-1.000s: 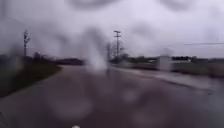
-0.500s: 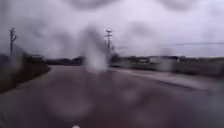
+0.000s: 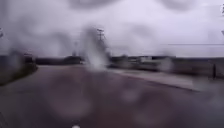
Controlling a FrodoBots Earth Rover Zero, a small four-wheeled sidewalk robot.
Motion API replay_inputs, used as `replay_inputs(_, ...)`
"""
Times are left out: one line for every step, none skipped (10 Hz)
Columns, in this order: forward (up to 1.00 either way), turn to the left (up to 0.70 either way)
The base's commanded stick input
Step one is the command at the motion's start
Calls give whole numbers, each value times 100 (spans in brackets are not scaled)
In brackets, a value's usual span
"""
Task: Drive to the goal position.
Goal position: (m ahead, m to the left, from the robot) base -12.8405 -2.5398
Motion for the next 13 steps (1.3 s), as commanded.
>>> replay_inputs(70, -35)
replay_inputs(70, -35)
replay_inputs(70, -35)
replay_inputs(70, -35)
replay_inputs(70, -35)
replay_inputs(70, -35)
replay_inputs(70, -35)
replay_inputs(70, -35)
replay_inputs(70, -35)
replay_inputs(70, -35)
replay_inputs(70, -35)
replay_inputs(70, -35)
replay_inputs(70, -35)
